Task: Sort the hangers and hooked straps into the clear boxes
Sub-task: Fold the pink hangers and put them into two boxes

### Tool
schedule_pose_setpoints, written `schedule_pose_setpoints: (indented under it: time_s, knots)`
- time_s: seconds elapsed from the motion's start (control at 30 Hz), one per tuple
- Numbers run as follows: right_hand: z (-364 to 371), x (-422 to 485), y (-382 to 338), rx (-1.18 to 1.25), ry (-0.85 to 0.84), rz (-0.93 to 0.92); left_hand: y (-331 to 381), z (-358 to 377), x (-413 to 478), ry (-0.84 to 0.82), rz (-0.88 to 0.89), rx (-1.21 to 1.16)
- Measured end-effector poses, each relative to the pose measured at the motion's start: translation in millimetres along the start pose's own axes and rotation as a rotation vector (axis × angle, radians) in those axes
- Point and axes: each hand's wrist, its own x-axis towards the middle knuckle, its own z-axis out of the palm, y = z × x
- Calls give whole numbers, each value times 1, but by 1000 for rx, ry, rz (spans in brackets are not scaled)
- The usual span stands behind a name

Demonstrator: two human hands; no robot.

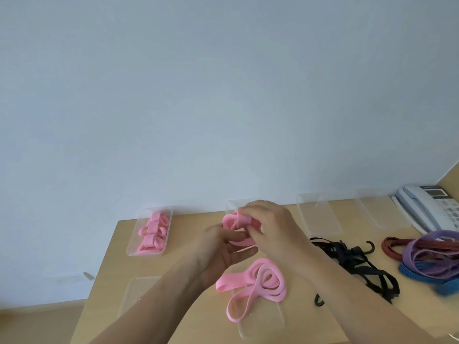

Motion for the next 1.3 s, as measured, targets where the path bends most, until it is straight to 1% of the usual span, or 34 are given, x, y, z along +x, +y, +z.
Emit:
schedule_pose_setpoints:
  time_s: [0.1,0.17,0.27,0.33,0.43,0.6,0.67,0.73,0.8,0.87,0.93,1.03,1.17,1.23,1.3]
  knots:
    - [7,-3,21,-15,57,-43,-2,8,17,47,-32,-58]
    - [11,-6,34,-25,58,-80,-4,10,29,94,-35,-61]
    - [17,-9,55,30,-9,-90,-7,11,46,123,-38,-45]
    - [22,-12,71,100,-68,-67,-9,8,56,130,-52,-55]
    - [32,-13,90,135,-142,-7,-13,1,71,132,-72,-32]
    - [49,3,115,201,-96,35,-18,-15,93,142,-105,145]
    - [55,12,125,213,-78,70,-17,-26,102,177,-94,258]
    - [62,20,134,144,-62,100,-18,-36,111,270,-66,409]
    - [71,33,147,52,-84,137,-21,-46,122,416,-40,535]
    - [82,48,161,9,-174,198,-23,-53,132,549,-21,672]
    - [96,61,173,-29,-288,231,-26,-59,143,608,-28,778]
    - [116,75,183,-65,-401,242,-31,-66,157,625,-70,830]
    - [131,87,192,14,-484,314,-40,-75,166,638,-101,825]
    - [136,89,195,-35,-497,280,-43,-79,168,640,-104,827]
    - [142,86,199,-114,-464,248,-44,-81,168,636,-102,816]
